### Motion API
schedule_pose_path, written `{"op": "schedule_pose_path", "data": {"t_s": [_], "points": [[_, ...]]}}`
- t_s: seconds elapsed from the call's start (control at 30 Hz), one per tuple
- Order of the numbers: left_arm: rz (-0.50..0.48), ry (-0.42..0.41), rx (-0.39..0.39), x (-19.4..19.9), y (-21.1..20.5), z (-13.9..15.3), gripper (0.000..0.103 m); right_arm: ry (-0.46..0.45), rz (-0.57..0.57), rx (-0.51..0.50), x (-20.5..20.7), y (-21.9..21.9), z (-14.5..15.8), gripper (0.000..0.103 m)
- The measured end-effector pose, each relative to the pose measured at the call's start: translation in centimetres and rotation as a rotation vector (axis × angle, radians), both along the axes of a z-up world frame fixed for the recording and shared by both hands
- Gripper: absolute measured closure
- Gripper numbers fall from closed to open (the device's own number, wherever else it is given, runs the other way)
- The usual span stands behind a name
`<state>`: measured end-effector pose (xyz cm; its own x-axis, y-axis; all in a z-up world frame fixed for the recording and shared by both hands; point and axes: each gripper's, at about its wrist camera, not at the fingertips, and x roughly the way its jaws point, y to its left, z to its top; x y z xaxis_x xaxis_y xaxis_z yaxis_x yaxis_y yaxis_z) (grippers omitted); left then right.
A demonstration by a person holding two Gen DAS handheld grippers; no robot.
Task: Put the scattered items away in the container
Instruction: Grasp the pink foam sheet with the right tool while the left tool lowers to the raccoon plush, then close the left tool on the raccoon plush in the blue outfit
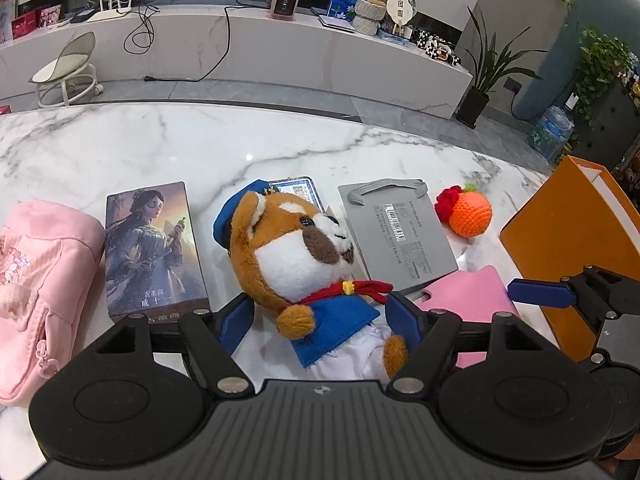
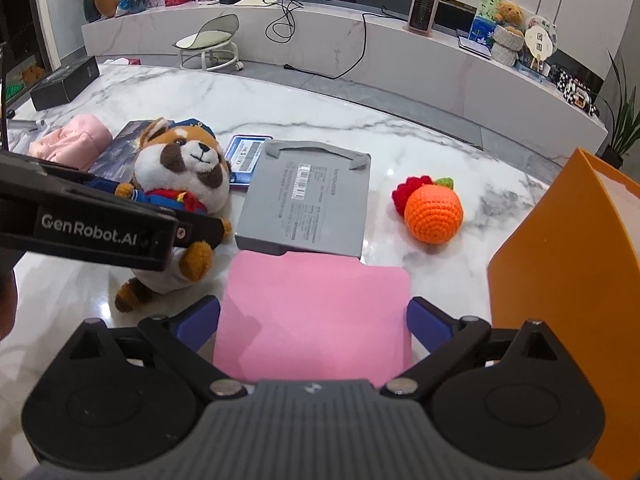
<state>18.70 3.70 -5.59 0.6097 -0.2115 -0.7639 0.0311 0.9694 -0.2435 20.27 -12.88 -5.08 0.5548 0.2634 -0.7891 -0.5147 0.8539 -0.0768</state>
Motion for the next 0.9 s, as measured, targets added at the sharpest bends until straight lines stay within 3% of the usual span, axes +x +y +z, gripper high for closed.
{"op": "schedule_pose_path", "data": {"t_s": [0.37,0.67,0.9], "points": [[0.003,0.005,-0.015,0.2,0.0,-0.3,0.022,-0.01,0.004,0.005,0.0,-0.2,-0.4,0.0],[0.004,0.002,-0.009,0.2,-0.1,-0.4,0.024,-0.055,0.018,-0.055,-0.7,0.7,-1.2,0.0],[0.002,-0.001,-0.005,0.2,-0.1,-0.4,0.026,-0.063,-0.005,-0.033,-0.3,0.2,-1.1,0.0]]}}
